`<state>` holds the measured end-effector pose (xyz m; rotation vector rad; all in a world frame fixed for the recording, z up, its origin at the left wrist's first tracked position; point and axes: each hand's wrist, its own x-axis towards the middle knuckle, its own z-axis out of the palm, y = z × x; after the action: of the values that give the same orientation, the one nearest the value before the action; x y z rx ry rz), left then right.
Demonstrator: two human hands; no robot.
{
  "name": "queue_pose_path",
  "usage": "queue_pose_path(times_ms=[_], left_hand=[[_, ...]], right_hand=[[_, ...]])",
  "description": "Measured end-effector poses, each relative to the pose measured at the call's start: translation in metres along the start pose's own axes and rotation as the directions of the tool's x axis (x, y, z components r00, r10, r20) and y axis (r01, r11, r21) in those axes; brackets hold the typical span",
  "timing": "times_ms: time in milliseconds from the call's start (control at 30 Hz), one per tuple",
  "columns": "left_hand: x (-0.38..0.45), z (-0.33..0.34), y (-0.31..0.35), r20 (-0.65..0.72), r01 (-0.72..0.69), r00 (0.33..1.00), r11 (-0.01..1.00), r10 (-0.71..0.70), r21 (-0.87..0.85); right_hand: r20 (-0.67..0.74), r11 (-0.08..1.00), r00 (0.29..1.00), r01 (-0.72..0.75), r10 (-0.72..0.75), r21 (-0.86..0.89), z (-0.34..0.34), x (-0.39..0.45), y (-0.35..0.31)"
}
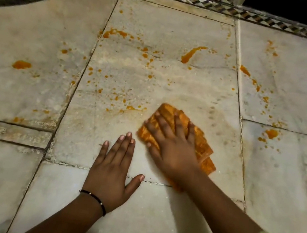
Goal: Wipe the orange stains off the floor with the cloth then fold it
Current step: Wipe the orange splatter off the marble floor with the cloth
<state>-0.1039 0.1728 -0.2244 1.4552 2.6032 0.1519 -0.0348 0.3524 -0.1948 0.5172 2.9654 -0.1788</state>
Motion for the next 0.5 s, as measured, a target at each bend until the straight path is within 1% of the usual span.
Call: queue_pose_path(times_ms=[67,100,133,200,267,333,367,400,433,500], left_hand=[[0.0,0.0,0.0,-0.009,-0.013,1.0,1.0,0.013,-0.009],[-0.001,0.0,0.0,-0.015,-0.018,1.0,1.0,0.018,-0.012],[-0.001,0.001,0.0,-0.022,-0.019,1.0,1.0,0.018,-0.015],[-0.002,0.001,0.0,-0.021,-0.008,1.0,1.0,0.008,-0.018],[-0.001,0.001,0.0,-0.013,-0.004,1.0,1.0,0.004,-0.014],[-0.001,0.002,0.0,-0.009,-0.003,1.0,1.0,0.003,-0.006],[-0.001,0.002,0.0,-0.006,-0.002,1.0,1.0,0.002,-0.006],[-0.001,0.002,0.0,-0.002,-0.002,1.0,1.0,0.002,-0.009],[-0.001,0.002,0.0,0.0,-0.001,1.0,1.0,0.001,-0.009],[-0.001,0.002,0.0,0.002,0.001,1.0,1.0,-0.001,-0.001]], right_hand=[[-0.003,0.998,0.998,0.058,-0.058,-0.024,0.01,-0.055,0.012],[-0.003,0.999,0.999,0.043,-0.043,-0.027,0.014,-0.081,0.026],[-0.007,1.0,1.0,-0.004,0.003,-0.028,0.015,-0.1,0.044],[0.007,0.986,0.986,-0.166,0.166,0.007,0.011,-0.111,0.083],[0.001,0.945,0.946,-0.323,0.323,0.041,0.004,-0.085,0.108],[-0.022,0.903,0.903,-0.427,0.428,0.054,-0.001,-0.04,0.109],[-0.009,0.897,0.898,-0.439,0.44,0.058,-0.003,-0.019,0.1],[0.003,0.907,0.909,-0.416,0.417,0.057,-0.004,-0.003,0.088],[0.01,0.932,0.933,-0.36,0.36,0.051,-0.004,0.006,0.072],[0.013,0.979,0.981,-0.196,0.196,0.046,-0.002,-0.001,0.038]])
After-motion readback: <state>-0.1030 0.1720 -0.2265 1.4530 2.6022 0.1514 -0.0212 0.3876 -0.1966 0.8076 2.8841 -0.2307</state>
